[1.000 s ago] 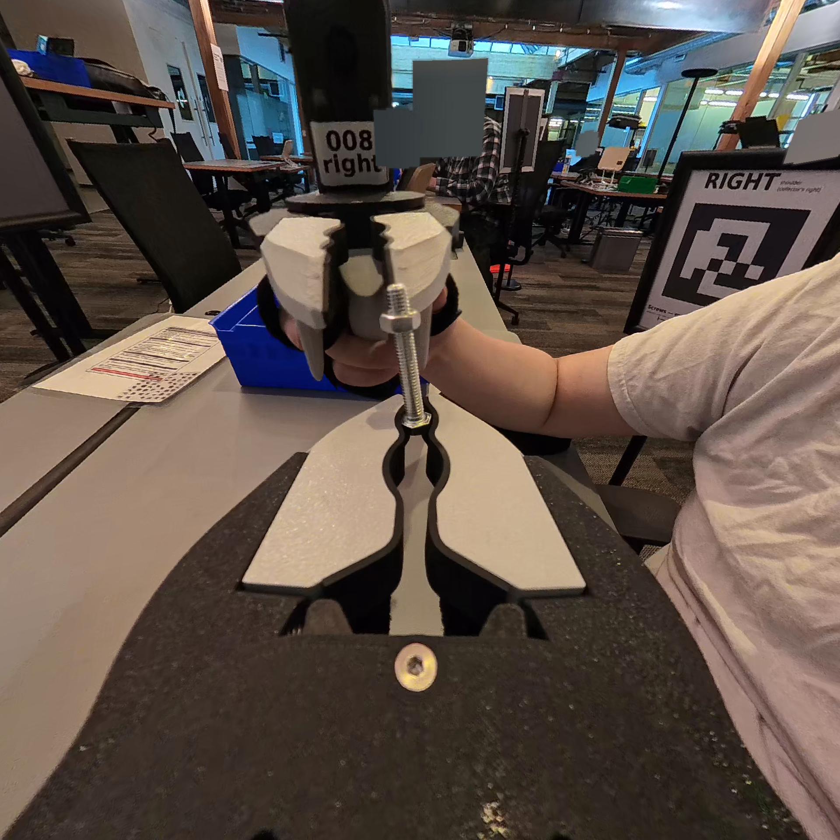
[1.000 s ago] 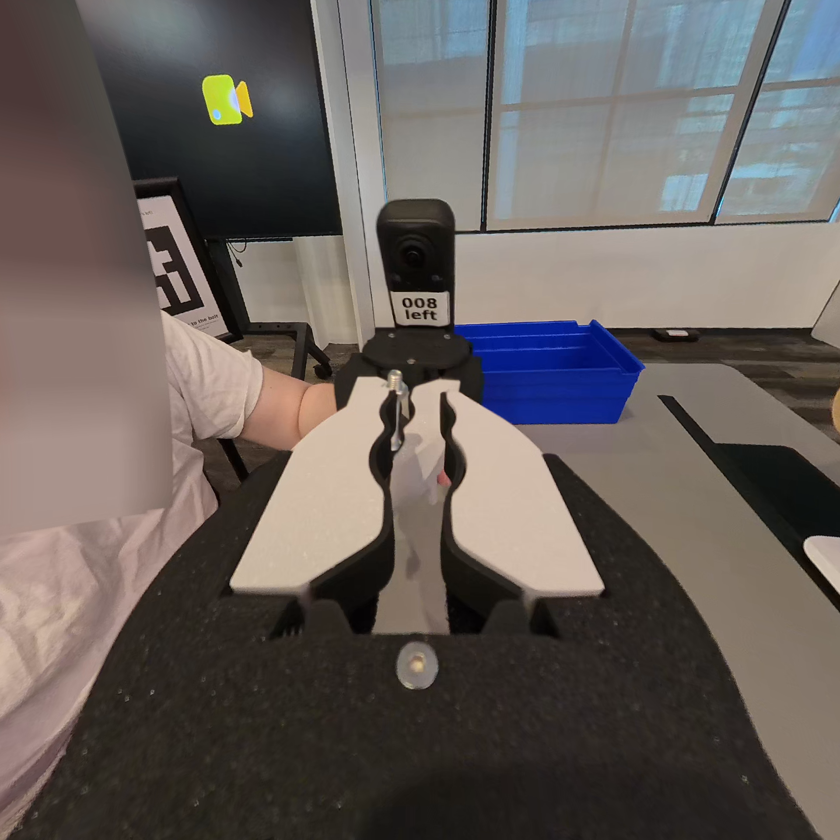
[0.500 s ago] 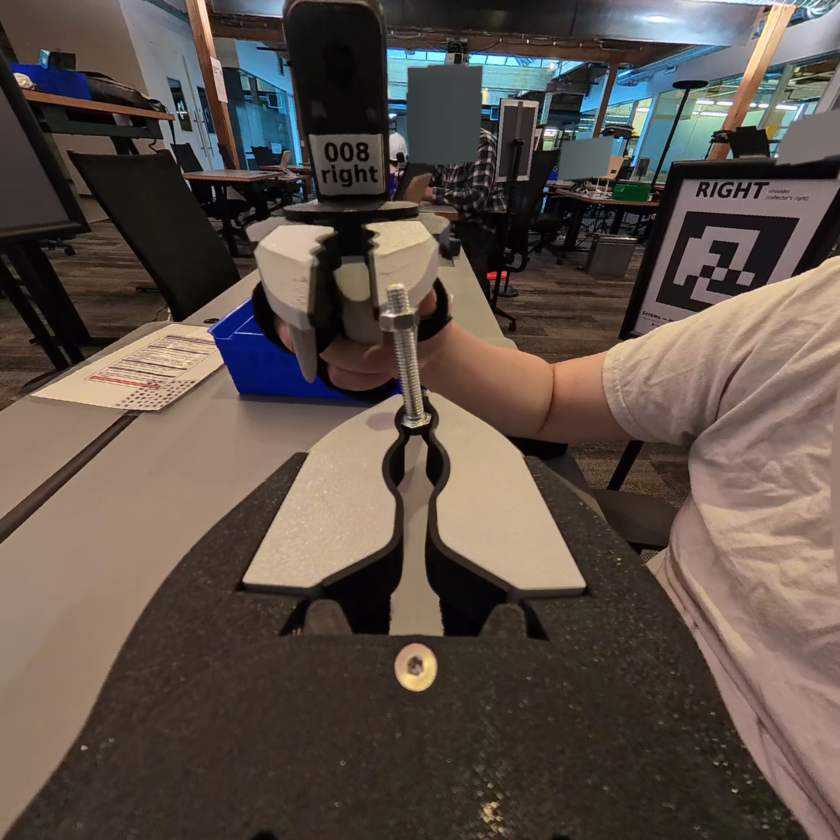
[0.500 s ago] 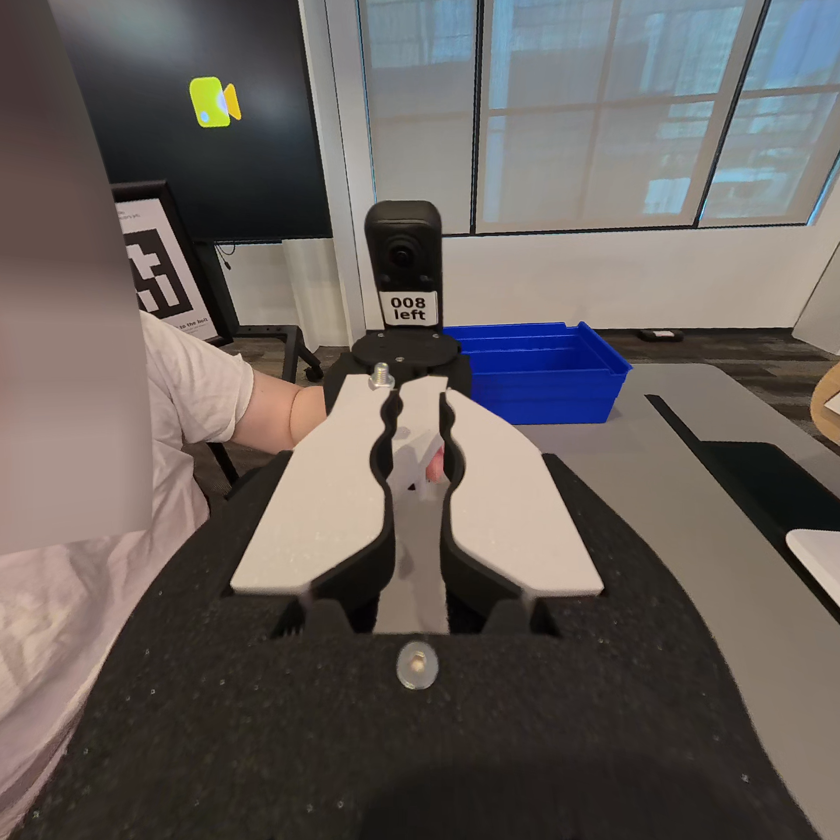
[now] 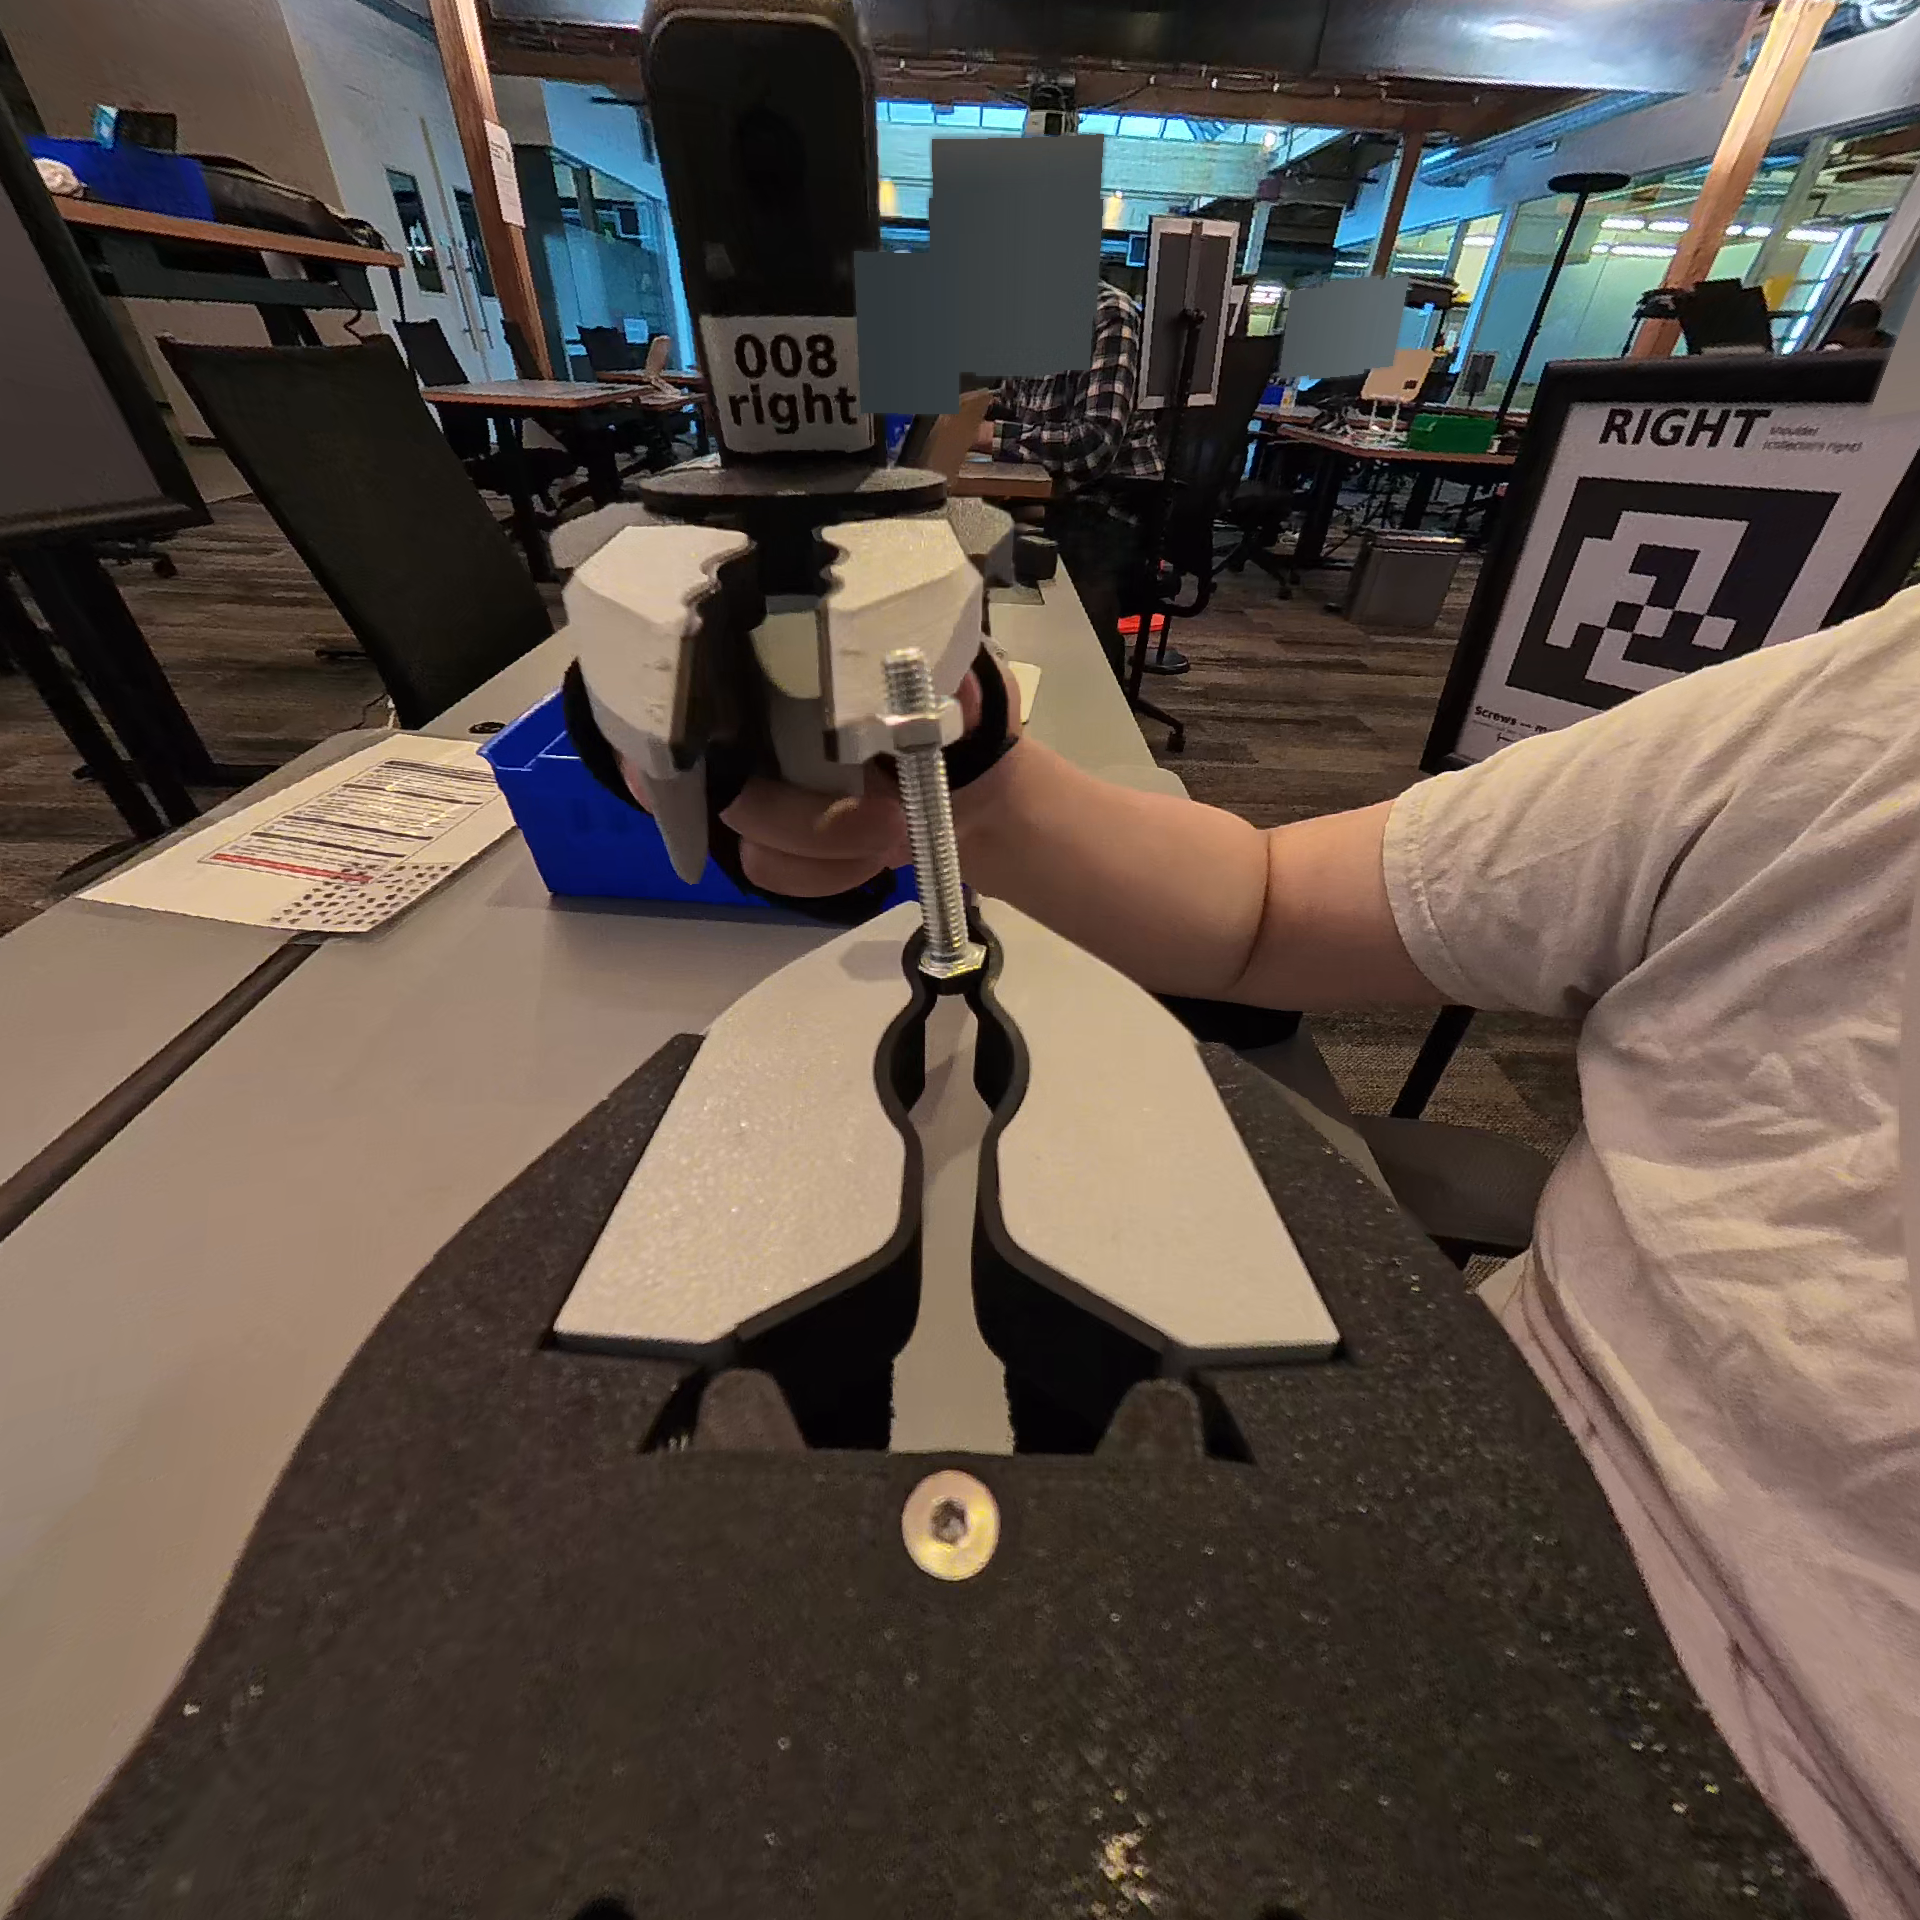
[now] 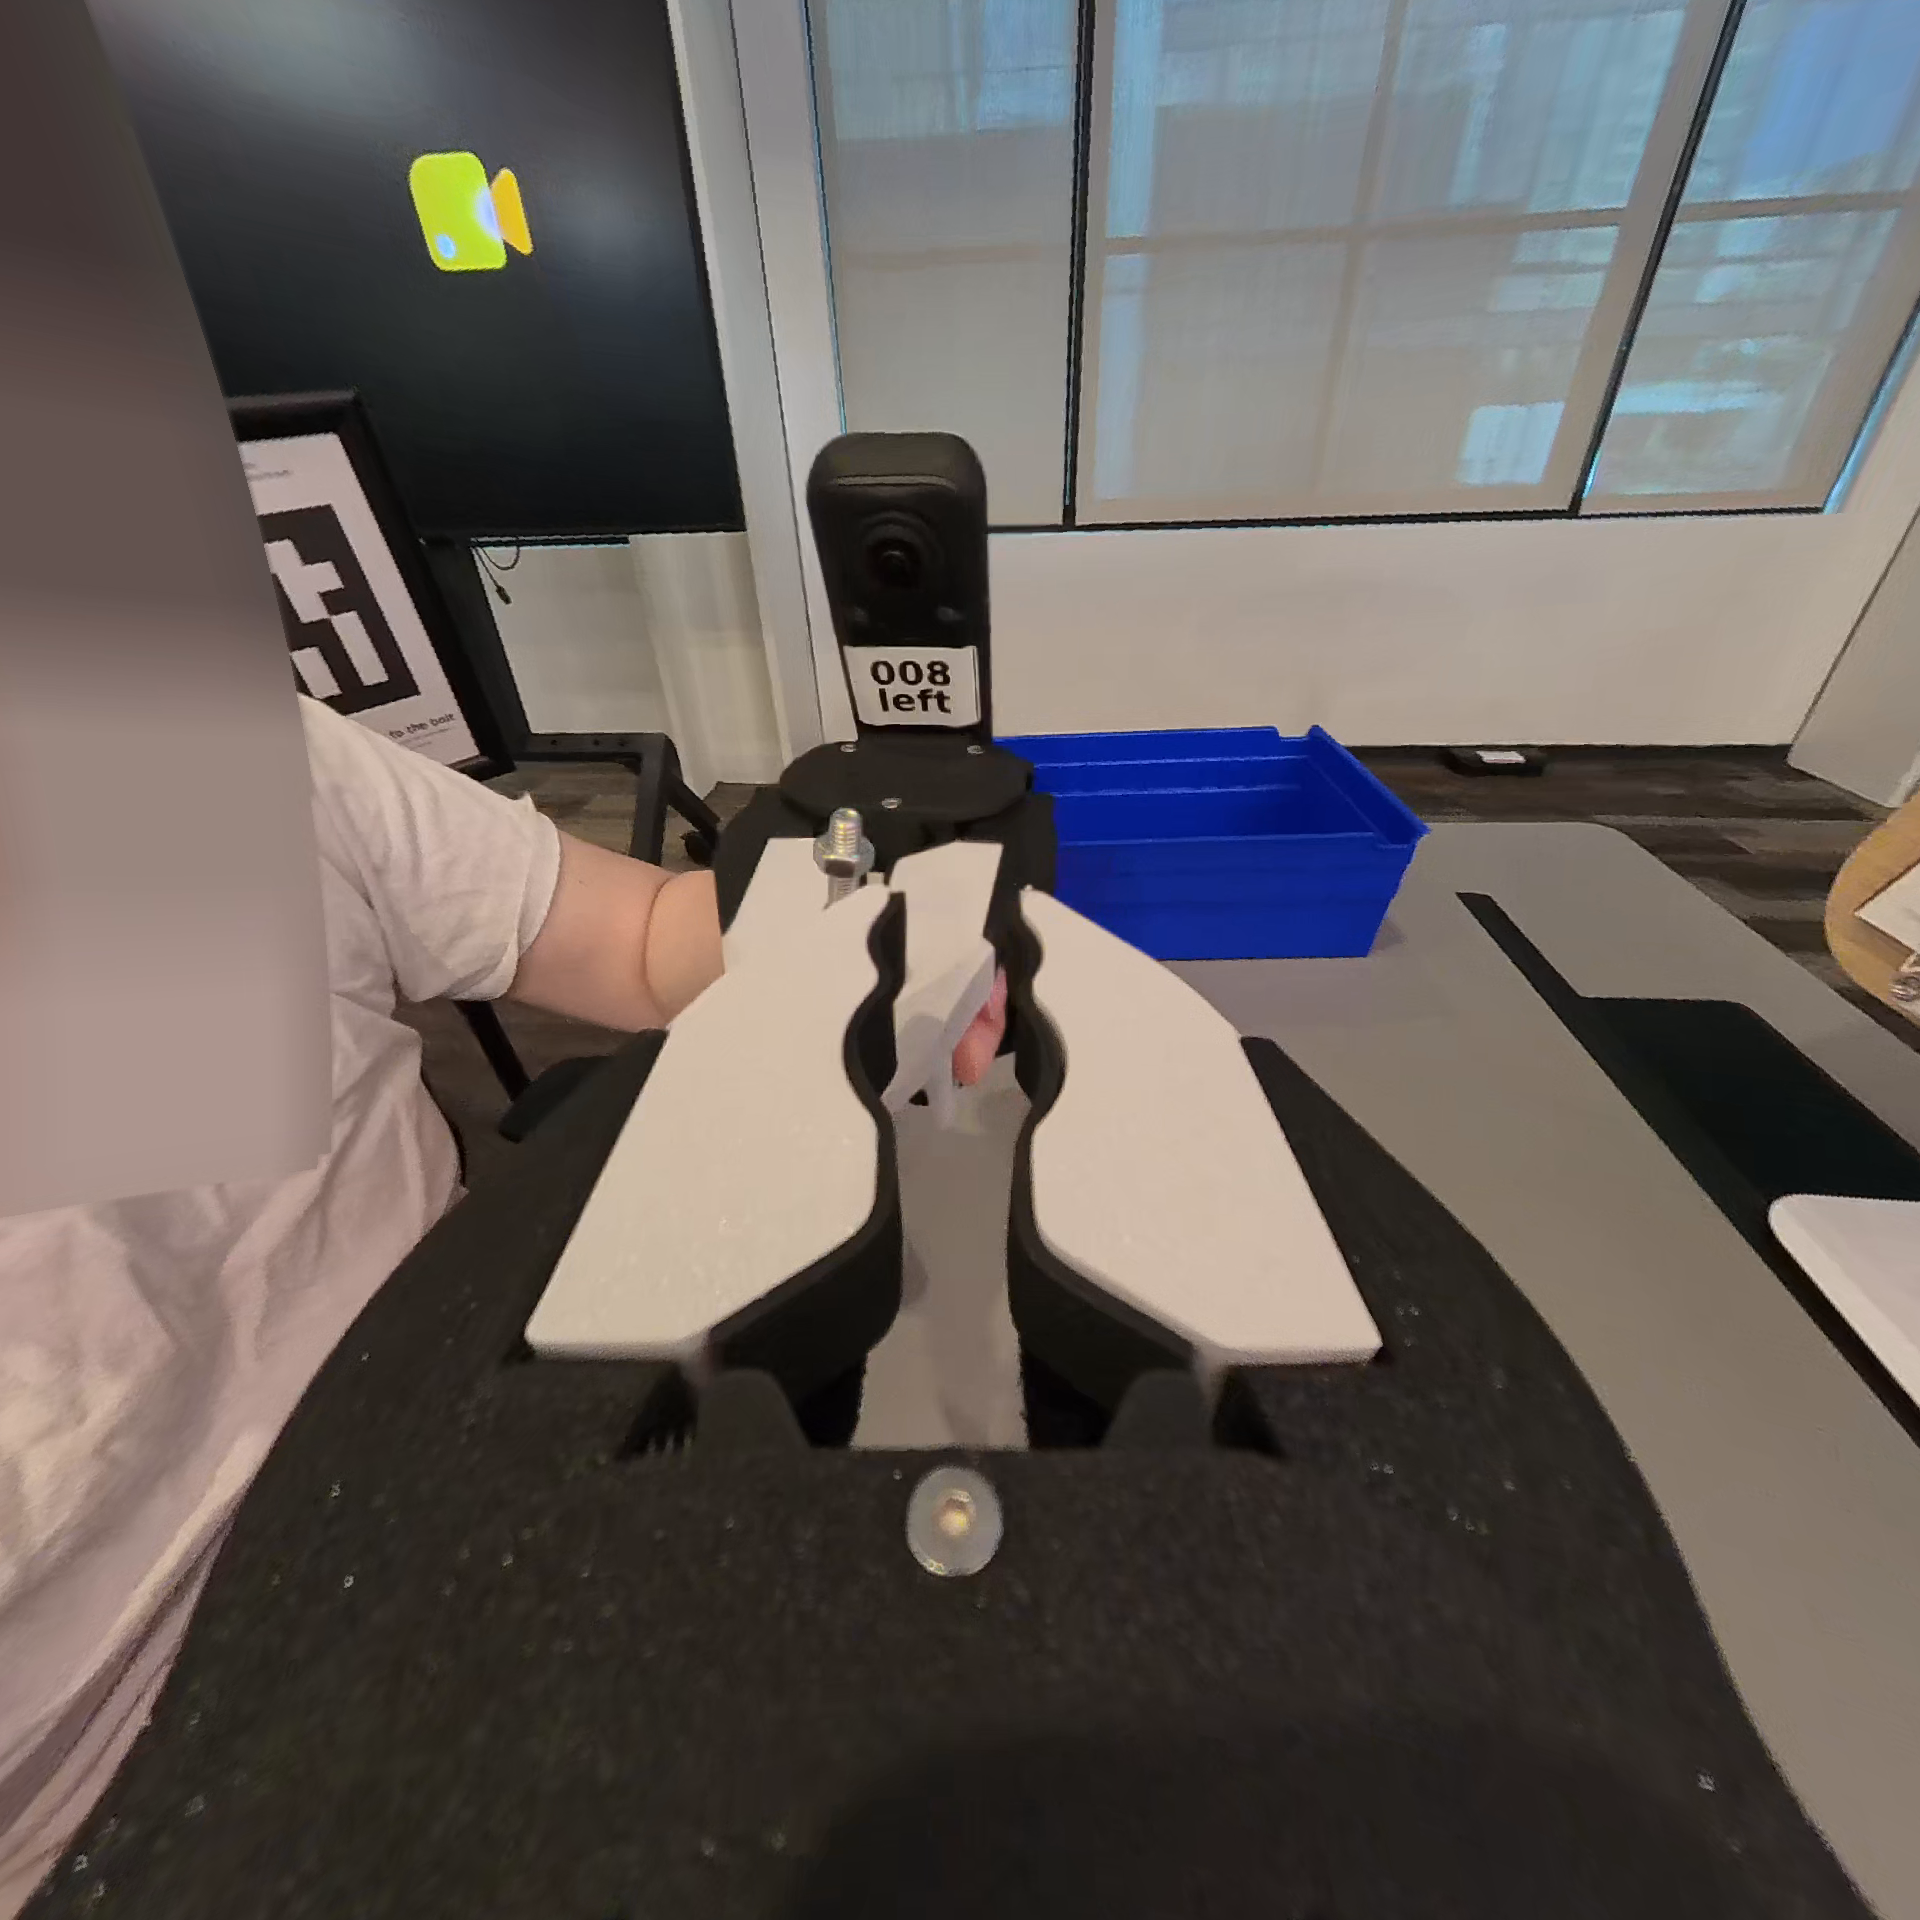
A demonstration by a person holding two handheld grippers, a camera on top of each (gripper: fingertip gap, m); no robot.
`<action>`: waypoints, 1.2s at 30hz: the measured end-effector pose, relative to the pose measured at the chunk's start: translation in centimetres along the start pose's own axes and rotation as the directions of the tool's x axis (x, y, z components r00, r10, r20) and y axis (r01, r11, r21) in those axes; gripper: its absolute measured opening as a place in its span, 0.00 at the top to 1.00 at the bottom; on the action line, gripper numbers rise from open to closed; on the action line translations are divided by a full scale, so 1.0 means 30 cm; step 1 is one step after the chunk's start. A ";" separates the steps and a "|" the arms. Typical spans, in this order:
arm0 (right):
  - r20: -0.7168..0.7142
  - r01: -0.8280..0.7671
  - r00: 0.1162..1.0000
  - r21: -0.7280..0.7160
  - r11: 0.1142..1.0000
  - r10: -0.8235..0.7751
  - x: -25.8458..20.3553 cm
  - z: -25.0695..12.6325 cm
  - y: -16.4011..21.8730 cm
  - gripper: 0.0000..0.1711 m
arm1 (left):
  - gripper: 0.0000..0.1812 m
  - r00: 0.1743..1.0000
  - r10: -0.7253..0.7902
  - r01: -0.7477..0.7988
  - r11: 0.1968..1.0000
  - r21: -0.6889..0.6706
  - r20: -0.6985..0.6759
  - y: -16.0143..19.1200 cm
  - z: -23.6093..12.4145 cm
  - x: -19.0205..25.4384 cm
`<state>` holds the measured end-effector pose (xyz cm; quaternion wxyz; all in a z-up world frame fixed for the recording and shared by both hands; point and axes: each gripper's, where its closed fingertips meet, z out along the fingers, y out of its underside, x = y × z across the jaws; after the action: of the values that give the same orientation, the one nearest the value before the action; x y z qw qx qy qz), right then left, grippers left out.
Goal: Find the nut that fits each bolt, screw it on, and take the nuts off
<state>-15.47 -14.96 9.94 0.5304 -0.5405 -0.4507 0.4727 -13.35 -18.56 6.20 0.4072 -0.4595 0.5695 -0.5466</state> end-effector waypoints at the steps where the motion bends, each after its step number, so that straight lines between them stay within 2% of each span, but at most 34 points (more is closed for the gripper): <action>1: 0.014 -0.004 1.000 0.010 1.000 0.004 -0.006 -0.002 -0.006 0.90 | 0.98 1.000 0.005 -0.005 1.000 -0.004 0.002 0.001 0.001 0.001; 6: 0.083 0.017 0.996 0.043 0.999 -0.021 -0.073 0.012 -0.040 0.89 | 0.98 1.000 -0.002 0.002 1.000 -0.004 -0.006 0.004 0.002 0.001; 10: 0.028 0.053 0.998 -0.009 0.999 -0.053 -0.053 0.027 -0.014 0.88 | 0.98 1.000 -0.001 0.001 1.000 -0.002 -0.007 0.002 0.003 0.003; 14: 0.014 0.014 1.000 0.008 1.000 -0.014 -0.026 0.008 -0.018 0.89 | 0.98 1.000 -0.004 0.004 1.000 0.006 -0.011 -0.004 0.000 0.005; 21: 0.081 0.037 0.996 0.016 0.999 -0.038 -0.089 0.023 -0.036 0.88 | 0.98 1.000 -0.005 0.004 1.000 -0.004 -0.013 0.004 0.005 0.004; 26: 0.028 0.059 0.998 -0.026 0.998 -0.058 -0.059 0.028 -0.012 0.88 | 0.98 1.000 0.000 0.000 1.000 0.001 -0.015 -0.001 0.004 0.010; 31: 0.032 -0.009 0.999 0.005 1.000 0.009 -0.026 0.000 -0.016 0.89 | 0.98 1.000 -0.001 0.001 1.000 0.007 -0.012 -0.007 -0.001 0.008; 36: 0.073 0.021 0.997 0.019 1.000 -0.023 -0.072 0.022 -0.028 0.88 | 0.98 1.000 -0.002 0.002 1.000 0.001 -0.015 0.000 0.003 0.008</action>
<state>-16.42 -16.98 10.86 0.5234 -0.5130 -0.4716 0.4904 -13.32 -18.82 6.22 0.4027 -0.4556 0.5718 -0.5508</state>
